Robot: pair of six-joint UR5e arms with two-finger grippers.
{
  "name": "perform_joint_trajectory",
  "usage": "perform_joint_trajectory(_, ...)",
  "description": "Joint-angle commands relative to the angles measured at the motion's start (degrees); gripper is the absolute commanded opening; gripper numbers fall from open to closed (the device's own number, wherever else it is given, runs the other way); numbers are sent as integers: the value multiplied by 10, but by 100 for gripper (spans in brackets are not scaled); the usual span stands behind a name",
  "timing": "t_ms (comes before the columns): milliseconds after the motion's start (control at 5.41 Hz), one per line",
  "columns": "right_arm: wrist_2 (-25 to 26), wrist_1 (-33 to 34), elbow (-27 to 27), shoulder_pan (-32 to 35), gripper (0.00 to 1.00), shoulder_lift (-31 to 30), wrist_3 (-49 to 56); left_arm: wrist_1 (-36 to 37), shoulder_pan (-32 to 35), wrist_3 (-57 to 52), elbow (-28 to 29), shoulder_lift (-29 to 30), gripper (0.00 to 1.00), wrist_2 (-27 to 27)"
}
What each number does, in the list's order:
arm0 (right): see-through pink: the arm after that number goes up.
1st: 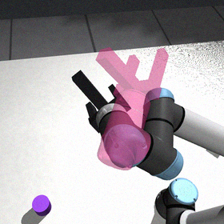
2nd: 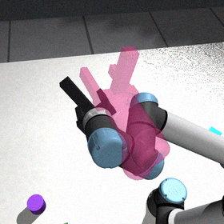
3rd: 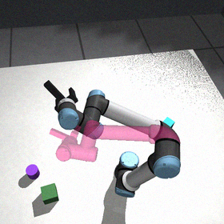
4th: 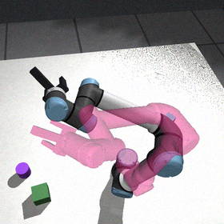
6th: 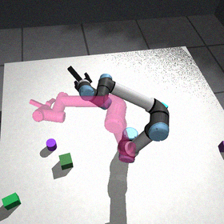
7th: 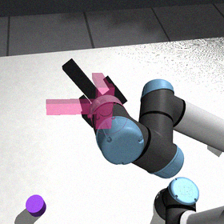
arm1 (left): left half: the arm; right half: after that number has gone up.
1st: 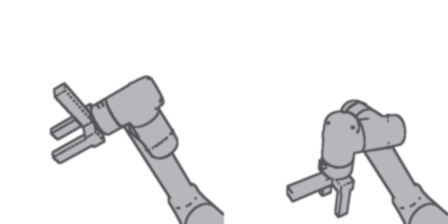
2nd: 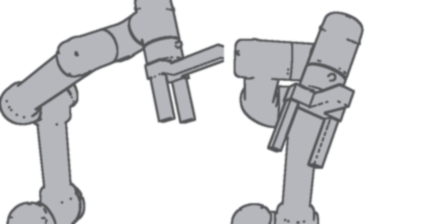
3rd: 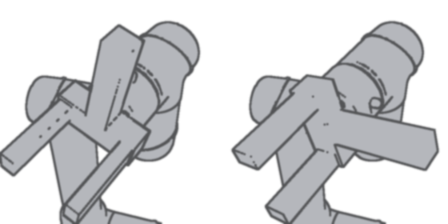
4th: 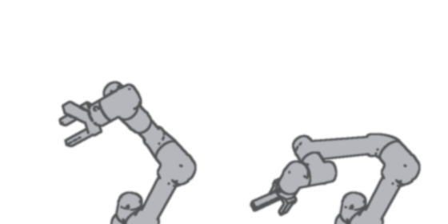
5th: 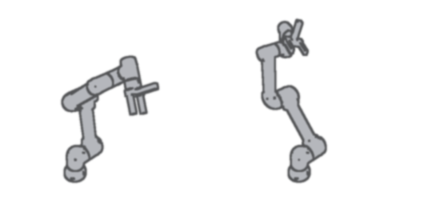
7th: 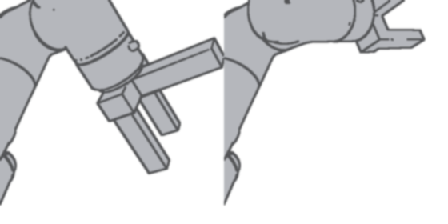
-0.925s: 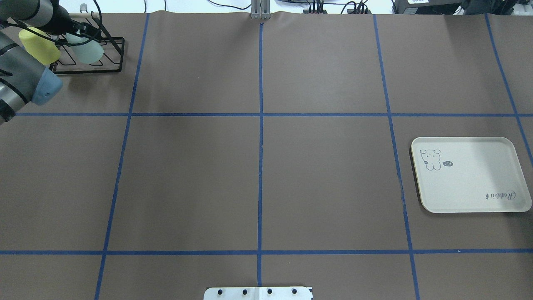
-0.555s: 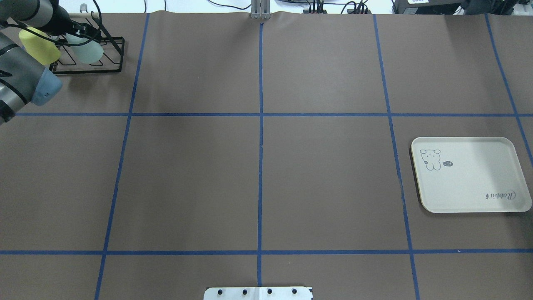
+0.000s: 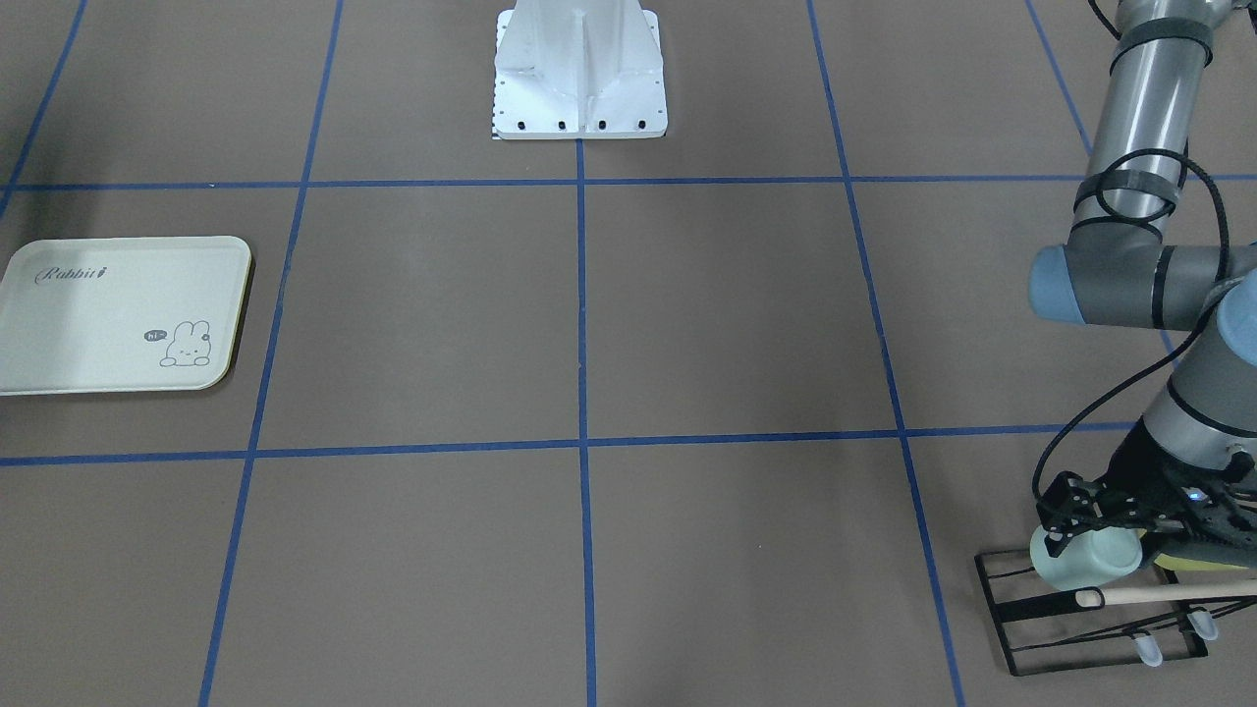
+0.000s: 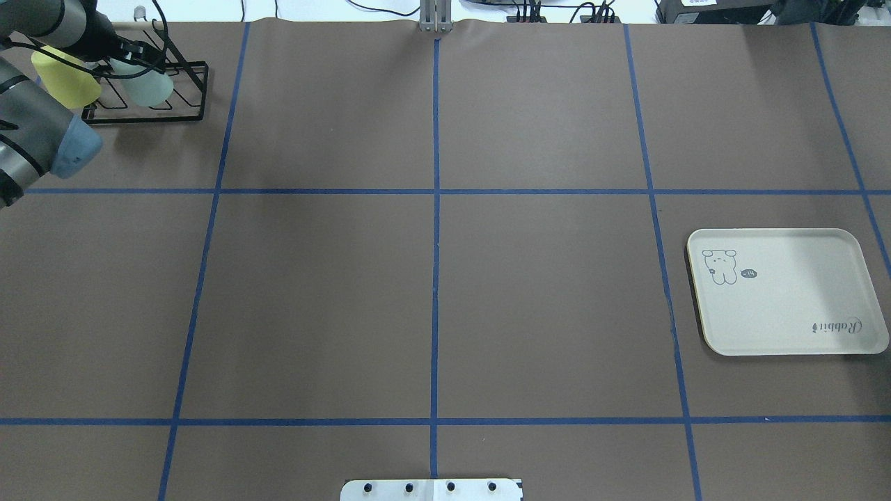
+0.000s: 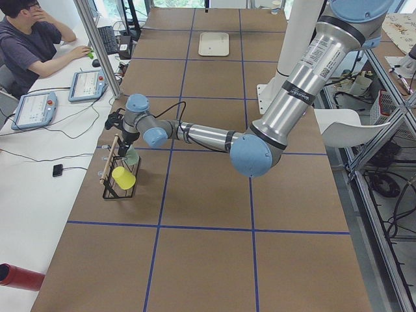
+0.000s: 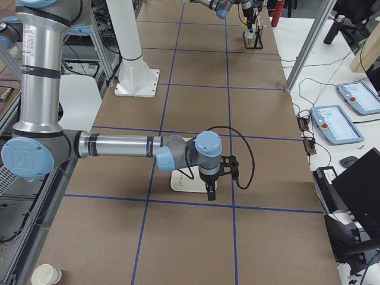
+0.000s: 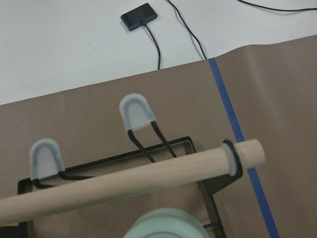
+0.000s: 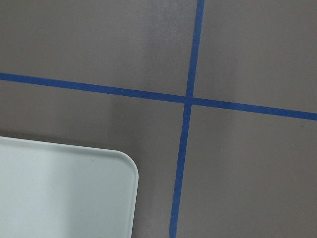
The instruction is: Left arm grabs green cup and hands to right arm on tray
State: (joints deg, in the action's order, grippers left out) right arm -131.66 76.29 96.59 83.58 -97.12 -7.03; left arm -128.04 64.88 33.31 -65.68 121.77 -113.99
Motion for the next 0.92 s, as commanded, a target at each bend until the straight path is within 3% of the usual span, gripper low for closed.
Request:
perform_joint_trajectory(0, 0, 0, 0, 0, 100, 0, 0, 1, 1, 0, -1, 0, 82, -1)
perform_joint_trajectory(370, 0, 0, 0, -1, 100, 0, 0, 1, 2, 0, -1, 0, 80, -1)
perform_joint_trajectory(740, 0, -1, 1, 0, 100, 0, -1, 4, 2, 0, -7, 0, 41, -1)
